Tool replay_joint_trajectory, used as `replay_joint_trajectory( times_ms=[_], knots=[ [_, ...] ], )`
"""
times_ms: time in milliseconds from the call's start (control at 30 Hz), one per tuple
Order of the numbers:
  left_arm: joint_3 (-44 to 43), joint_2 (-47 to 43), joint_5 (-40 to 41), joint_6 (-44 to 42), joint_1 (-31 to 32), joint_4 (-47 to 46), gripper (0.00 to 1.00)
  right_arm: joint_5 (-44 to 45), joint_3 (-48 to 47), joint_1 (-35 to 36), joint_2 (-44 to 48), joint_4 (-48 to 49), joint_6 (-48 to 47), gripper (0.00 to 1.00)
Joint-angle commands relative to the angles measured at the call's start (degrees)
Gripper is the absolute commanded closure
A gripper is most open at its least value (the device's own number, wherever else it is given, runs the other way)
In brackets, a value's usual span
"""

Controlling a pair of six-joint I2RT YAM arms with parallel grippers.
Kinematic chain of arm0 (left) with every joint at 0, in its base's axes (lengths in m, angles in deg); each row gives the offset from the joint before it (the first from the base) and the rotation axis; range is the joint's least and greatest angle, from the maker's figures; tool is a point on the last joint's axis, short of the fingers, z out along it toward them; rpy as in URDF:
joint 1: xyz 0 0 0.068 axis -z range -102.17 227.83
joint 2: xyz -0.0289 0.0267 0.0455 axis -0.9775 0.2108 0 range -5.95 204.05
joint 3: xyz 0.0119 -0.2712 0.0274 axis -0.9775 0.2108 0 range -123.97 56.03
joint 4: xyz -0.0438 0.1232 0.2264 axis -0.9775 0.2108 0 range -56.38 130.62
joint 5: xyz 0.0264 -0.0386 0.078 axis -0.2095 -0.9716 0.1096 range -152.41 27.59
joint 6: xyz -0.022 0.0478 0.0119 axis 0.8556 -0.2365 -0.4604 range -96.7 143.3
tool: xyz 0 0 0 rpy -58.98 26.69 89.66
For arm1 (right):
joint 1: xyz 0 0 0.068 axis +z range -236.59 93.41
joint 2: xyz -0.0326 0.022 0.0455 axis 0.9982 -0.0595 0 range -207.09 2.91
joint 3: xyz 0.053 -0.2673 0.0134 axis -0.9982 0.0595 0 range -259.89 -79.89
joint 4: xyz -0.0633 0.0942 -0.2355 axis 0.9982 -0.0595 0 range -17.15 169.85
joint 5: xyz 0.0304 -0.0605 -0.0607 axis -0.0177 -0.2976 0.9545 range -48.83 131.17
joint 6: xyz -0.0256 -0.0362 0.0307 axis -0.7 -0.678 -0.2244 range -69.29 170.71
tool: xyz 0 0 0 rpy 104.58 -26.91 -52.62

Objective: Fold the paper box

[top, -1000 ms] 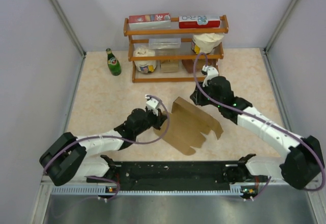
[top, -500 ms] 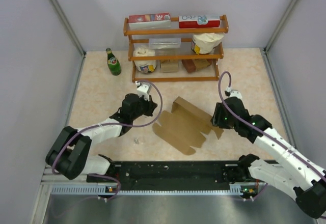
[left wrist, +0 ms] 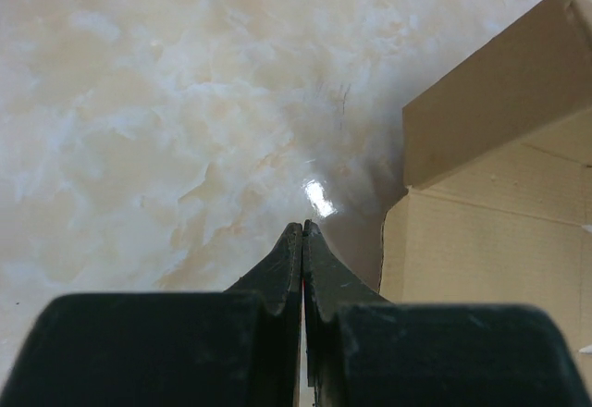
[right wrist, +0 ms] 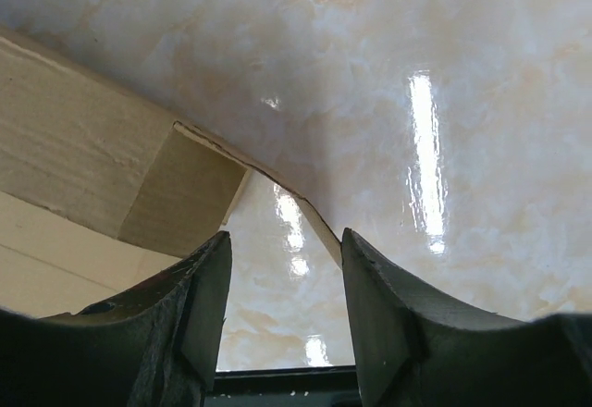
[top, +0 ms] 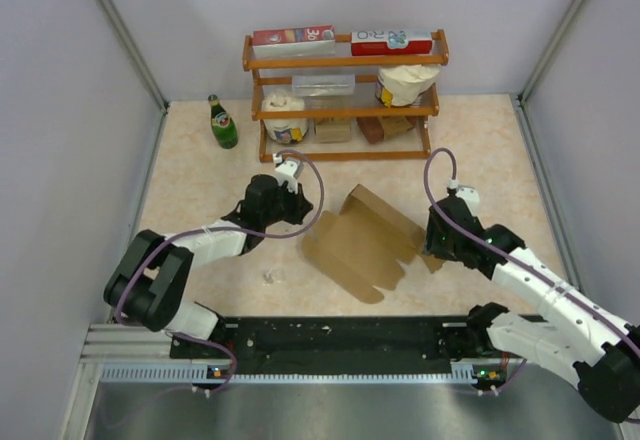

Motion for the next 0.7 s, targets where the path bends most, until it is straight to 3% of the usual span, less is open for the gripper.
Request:
replay_joint_trajectory(
  times_ms=[0,667],
  knots=[
    [-2.63,2.42,-2.23,-0.58,-0.72,-1.9,1.0,2.26,0.33,-0.6,-0.29,-0.95,1.01,0.49],
    [-5.53,7.17,-3.99,-0.67,-2.65,-2.08,1.0,3.67,-2.83,-0.6,3.4,-2.0,-0.57,0.48]
  ],
)
